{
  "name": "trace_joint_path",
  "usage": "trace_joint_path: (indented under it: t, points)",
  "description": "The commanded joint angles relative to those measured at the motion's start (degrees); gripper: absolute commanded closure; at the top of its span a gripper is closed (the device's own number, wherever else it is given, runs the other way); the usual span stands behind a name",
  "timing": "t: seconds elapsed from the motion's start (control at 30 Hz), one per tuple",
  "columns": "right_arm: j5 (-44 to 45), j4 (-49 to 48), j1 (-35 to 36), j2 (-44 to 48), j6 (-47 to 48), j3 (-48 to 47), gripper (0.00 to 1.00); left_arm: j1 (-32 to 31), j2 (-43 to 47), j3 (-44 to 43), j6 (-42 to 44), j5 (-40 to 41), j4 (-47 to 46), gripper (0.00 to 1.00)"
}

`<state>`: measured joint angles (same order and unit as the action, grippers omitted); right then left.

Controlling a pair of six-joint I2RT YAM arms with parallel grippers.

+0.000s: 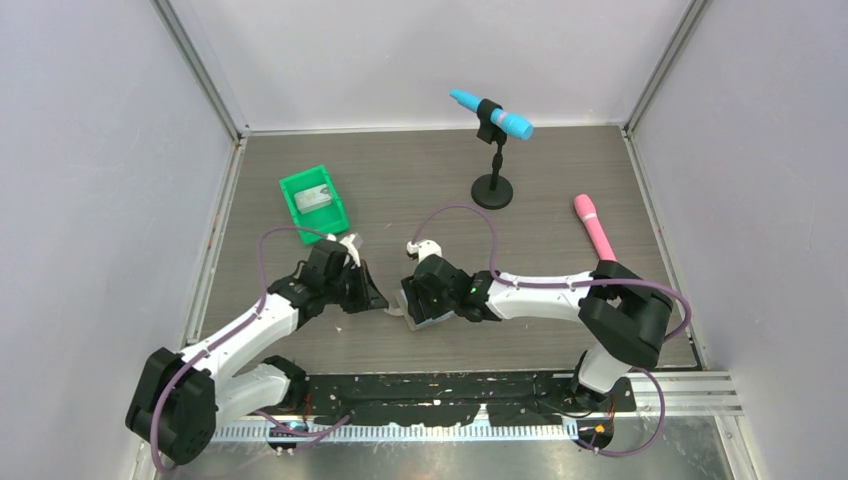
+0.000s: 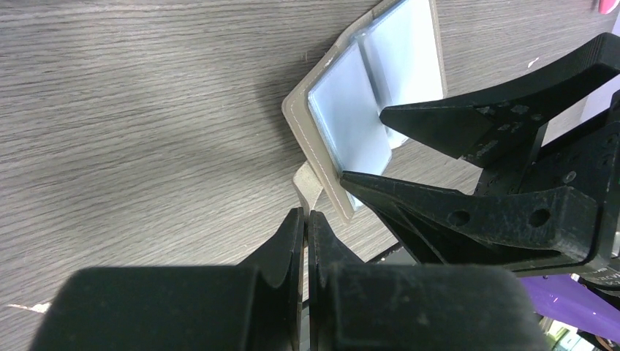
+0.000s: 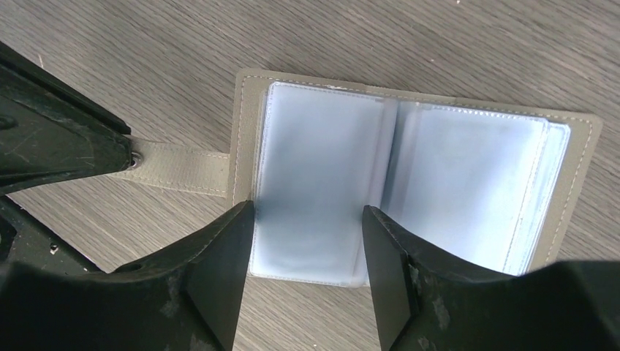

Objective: Take the credit cards out of the card holder
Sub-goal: Remove the credit card from the card holder.

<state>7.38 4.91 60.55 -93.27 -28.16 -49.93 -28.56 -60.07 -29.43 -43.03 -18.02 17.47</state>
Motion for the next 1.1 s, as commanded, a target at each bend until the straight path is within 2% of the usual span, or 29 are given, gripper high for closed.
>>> trace_joint_path:
  t: [0.0, 0.5, 1.07]
  points:
    - [4.8, 1.4, 0.4, 0.9, -0.1, -1.6, 0.39, -0.2, 1.5, 0.3, 1.1, 0.5, -0.2, 1.0]
    - [8.8, 3.9, 0.4, 5.4, 0.8, -0.9, 0.43, -0.2, 1.0, 0.1, 2.7, 2.9, 2.4, 1.0]
    - [6.9, 3.5, -1.6, 7.6, 2.0, 1.5, 0.44, -0.2, 0.4, -0.5, 3.8, 5.2, 4.6, 1.0]
